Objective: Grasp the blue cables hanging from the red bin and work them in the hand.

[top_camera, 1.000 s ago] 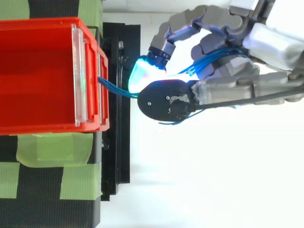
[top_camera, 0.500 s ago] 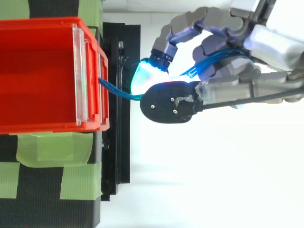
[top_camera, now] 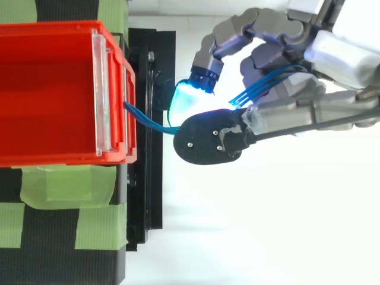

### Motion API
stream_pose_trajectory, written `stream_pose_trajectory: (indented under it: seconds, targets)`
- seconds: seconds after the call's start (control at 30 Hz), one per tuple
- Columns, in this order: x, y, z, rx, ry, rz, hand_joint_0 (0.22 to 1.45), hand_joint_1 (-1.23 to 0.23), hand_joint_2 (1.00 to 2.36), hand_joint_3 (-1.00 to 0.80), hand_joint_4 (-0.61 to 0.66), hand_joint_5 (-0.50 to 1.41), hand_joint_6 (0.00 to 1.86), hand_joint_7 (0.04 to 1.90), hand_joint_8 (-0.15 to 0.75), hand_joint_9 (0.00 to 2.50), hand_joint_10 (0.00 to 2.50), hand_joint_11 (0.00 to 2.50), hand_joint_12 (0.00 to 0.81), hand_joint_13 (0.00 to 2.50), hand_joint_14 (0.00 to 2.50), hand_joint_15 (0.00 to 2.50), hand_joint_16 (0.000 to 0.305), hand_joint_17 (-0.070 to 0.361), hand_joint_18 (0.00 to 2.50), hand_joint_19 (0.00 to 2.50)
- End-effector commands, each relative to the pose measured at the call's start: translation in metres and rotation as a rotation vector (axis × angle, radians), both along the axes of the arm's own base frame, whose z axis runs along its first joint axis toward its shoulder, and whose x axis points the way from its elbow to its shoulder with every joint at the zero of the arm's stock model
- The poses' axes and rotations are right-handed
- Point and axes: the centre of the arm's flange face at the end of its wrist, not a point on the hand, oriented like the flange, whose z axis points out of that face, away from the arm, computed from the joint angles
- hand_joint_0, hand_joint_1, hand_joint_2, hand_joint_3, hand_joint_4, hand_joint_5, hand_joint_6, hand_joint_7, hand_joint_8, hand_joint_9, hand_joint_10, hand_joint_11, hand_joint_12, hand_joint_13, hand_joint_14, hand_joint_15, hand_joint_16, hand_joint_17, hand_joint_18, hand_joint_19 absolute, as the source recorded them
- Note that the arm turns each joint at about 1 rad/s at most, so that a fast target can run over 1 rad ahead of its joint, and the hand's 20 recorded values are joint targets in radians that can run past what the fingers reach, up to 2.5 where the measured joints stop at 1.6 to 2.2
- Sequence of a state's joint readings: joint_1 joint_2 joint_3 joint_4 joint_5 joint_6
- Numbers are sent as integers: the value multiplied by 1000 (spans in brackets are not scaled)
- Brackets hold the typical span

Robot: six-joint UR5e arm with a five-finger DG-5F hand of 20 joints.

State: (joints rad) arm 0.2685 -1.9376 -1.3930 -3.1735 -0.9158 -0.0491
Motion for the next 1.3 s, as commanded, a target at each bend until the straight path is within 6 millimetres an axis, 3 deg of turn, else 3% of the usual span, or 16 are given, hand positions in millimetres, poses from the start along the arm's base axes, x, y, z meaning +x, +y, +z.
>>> stream_pose_trajectory:
  seconds: [0.0,0.03,0.07,0.1,0.2,0.3,0.57,0.67,0.83,0.9,0.97,1.03,1.1,1.17,1.23,1.27]
  targets:
    - [0,0,0,0,0,0,1054,-650,1008,54,258,-65,1305,878,511,782,2500,2500,522,833,2500,1889,60,134,1199,1374]
    - [0,0,-1,-1,1,-2,1071,-636,1009,-17,277,-32,1234,857,511,782,2500,2500,522,833,2500,1889,60,134,1199,1374]
    - [0,0,0,0,0,-2,1079,-621,1014,-140,259,149,606,1099,511,782,2500,2500,522,833,2500,1889,60,134,1199,1374]
    - [0,1,0,0,0,2,1075,-616,1015,-220,261,198,407,1173,511,782,2500,2500,522,833,2500,1889,60,134,1199,1374]
    - [0,0,-1,0,1,0,1039,-587,1017,-375,275,246,248,1236,511,782,2500,2500,522,833,2500,1889,60,134,1199,1374]
    - [0,0,0,-1,1,0,1051,-590,1018,-397,266,261,222,1251,511,782,2500,2500,522,833,2500,1889,60,134,1199,1374]
    - [0,0,0,-1,1,0,1144,-657,1021,250,246,244,471,1168,511,782,2500,2500,522,833,2500,1889,60,134,1199,1374]
    - [0,0,0,0,-2,0,1091,-655,1172,159,237,248,499,1159,511,782,2500,2500,522,833,2500,1889,60,134,1199,1374]
    - [0,0,0,2,-2,1,1088,-642,1018,-342,238,238,304,1214,511,782,2500,2500,522,833,2500,1889,60,134,1199,1374]
    - [0,0,0,2,-2,1,1180,-654,1002,106,224,252,316,1200,511,782,2500,2500,522,833,2500,1889,60,134,1199,1374]
    - [1,0,0,2,-7,1,1162,-637,1113,200,221,257,332,1202,511,782,2500,2500,522,833,2500,1889,60,134,1199,1374]
    - [2,1,-1,4,-12,3,1136,-656,1001,96,231,248,327,1200,511,782,2500,2500,522,833,2500,1889,60,134,1199,1374]
    - [1,0,0,5,-7,1,1064,-633,1017,-392,228,216,247,1229,511,782,2500,2500,522,833,2500,1889,60,134,1199,1374]
    - [-2,0,-1,1,17,0,1158,-612,1016,-511,220,192,120,1227,511,782,2500,2500,522,833,2500,1889,60,134,1199,1374]
    - [-4,-1,-2,0,28,0,1217,-645,1001,49,218,185,164,1208,511,782,2500,2500,522,833,2500,1889,60,134,1199,1374]
    - [-4,-1,-2,1,34,1,1211,-644,1024,128,216,188,174,1206,511,782,2500,2500,522,833,2500,1889,60,134,1199,1374]
